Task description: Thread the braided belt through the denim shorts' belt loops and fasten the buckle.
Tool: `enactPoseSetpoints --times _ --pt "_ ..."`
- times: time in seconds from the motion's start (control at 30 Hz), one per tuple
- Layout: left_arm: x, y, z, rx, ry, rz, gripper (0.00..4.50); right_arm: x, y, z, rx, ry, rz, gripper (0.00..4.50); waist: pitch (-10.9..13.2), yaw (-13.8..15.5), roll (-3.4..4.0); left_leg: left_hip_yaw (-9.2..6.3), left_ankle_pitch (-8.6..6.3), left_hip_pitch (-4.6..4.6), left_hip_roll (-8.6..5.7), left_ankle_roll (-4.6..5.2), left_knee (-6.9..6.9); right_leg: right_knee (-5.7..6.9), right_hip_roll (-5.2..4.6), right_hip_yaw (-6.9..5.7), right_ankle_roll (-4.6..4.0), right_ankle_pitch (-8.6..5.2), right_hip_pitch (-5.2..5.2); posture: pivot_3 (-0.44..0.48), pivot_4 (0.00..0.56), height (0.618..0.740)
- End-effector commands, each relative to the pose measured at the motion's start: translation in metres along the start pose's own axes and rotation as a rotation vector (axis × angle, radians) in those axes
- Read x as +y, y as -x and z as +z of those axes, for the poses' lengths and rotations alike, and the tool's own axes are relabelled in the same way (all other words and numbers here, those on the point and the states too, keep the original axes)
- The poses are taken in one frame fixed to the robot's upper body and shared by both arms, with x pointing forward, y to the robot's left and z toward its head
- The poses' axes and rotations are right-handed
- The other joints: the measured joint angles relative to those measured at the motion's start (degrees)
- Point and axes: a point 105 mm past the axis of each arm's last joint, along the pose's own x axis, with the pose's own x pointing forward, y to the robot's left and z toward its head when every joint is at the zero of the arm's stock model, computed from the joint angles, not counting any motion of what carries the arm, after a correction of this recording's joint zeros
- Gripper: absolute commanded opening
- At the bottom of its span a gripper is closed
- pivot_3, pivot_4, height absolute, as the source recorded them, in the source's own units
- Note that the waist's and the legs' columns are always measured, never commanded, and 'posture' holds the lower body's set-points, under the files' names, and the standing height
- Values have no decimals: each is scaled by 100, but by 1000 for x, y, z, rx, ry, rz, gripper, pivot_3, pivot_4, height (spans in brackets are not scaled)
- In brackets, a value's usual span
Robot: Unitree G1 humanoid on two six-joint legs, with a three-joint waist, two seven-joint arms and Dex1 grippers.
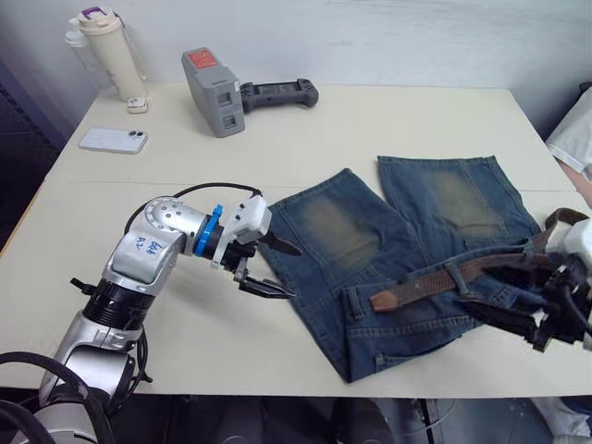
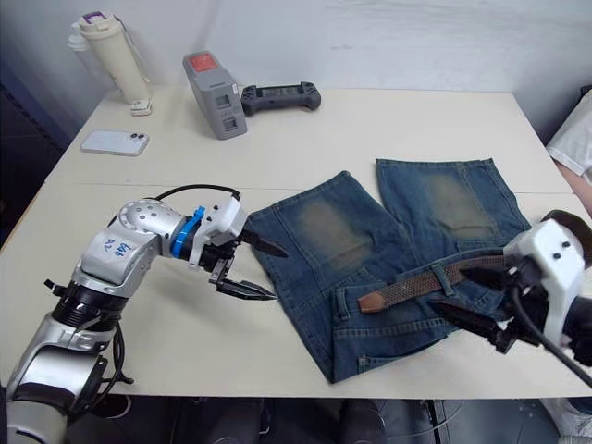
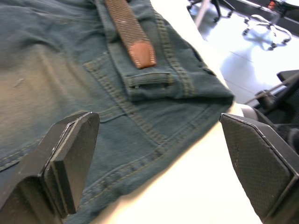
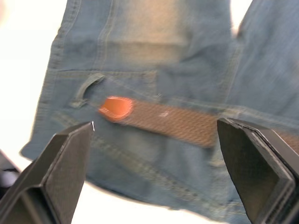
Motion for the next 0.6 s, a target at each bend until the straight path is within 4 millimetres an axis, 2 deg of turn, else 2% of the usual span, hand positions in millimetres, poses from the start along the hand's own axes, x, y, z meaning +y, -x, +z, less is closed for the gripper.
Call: enactPoseSetpoints --times 0.03,0.13,0.27,0.37,0.6 --pt "-7 -2 14 -45 -52 -13 4500 18 -16 -23 -39 -176 61 4462 -1 2 -2 -2 0 0 0 0 -2 0 1 -1 0 0 0 0 150 740" --pt "-4 -2 18 -67 -71 31 4500 24 -36 -39 -153 -390 40 4462 0 -4 2 2 0 -2 0 -2 -7 1 1 3 0 0 -7 0 150 740" --pt "-3 -3 17 -61 -72 53 4500 25 -53 -55 -216 -619 -4 4462 0 -21 21 9 2 2 -1 -4 -5 9 1 14 0 0 -8 0 150 740" --pt "-1 -1 16 -52 -73 73 4500 21 -58 -54 -272 -749 -23 4462 0 -31 31 9 2 2 0 -4 -8 11 2 15 0 0 -13 0 150 740" --pt "1 1 14 -42 -76 98 4500 16 -60 -43 -272 -975 -27 4462 1 -86 31 15 1 7 2 -2 -8 12 2 21 0 0 -14 0 150 740"
